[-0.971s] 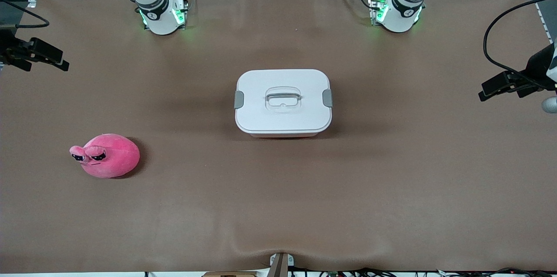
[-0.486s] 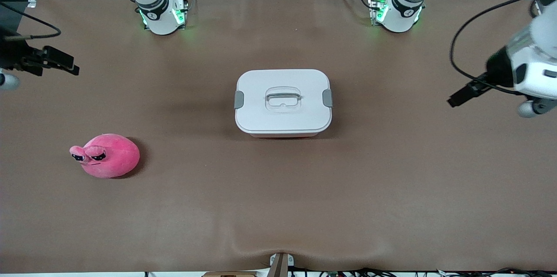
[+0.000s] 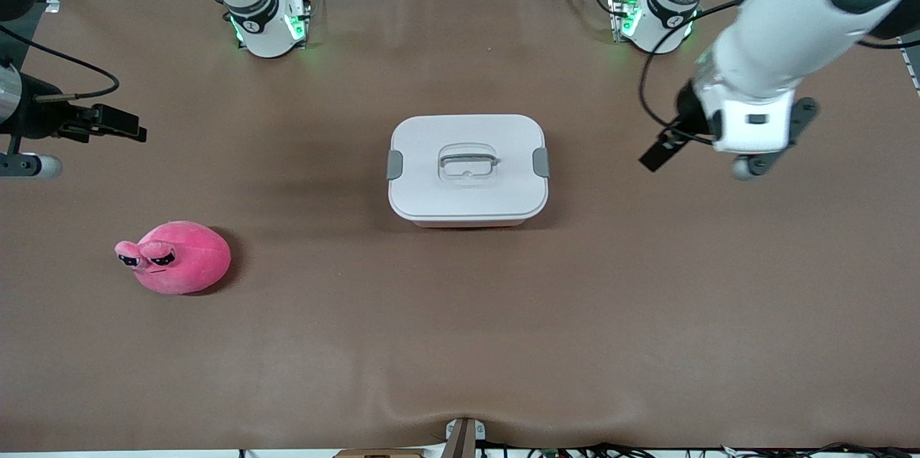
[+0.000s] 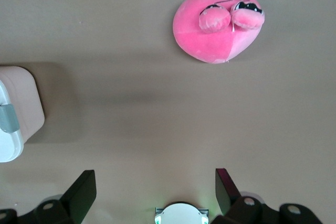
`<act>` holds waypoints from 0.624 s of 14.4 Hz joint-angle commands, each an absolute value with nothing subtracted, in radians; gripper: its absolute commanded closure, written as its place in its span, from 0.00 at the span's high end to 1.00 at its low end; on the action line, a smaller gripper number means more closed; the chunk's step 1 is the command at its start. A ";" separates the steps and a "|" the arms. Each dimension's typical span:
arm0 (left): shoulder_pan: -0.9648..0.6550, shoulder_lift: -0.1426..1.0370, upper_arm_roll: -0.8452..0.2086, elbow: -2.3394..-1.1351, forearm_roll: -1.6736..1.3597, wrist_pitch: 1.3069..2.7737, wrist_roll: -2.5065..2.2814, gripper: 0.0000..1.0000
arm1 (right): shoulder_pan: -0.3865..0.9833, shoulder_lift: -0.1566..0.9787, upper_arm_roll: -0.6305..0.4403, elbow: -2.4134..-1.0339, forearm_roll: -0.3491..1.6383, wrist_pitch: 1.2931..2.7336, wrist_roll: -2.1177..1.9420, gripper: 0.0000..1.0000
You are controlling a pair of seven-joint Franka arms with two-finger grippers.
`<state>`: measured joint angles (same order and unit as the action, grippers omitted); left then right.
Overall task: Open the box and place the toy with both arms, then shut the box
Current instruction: 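Lower the left gripper onto the lid handle while the right gripper approaches the toy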
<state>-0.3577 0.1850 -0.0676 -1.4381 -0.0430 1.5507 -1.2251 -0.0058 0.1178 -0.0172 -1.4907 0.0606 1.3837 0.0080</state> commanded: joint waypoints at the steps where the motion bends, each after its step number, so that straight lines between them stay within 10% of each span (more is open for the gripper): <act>1: -0.412 0.230 -0.060 -1.416 -0.066 1.545 -1.325 1.00 | -0.023 0.166 -0.017 -1.477 0.060 1.371 0.005 1.00; 9: -0.564 0.343 -0.063 -1.431 -0.100 1.655 -1.685 1.00 | -0.067 0.241 -0.020 -1.489 0.052 1.494 -0.354 1.00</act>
<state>-0.5313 0.3160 -0.0708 -1.4386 -0.0828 1.6258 -1.5928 -0.0581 0.2411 -0.0292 -1.4904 0.0594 1.4572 -0.2416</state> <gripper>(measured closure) 0.000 0.000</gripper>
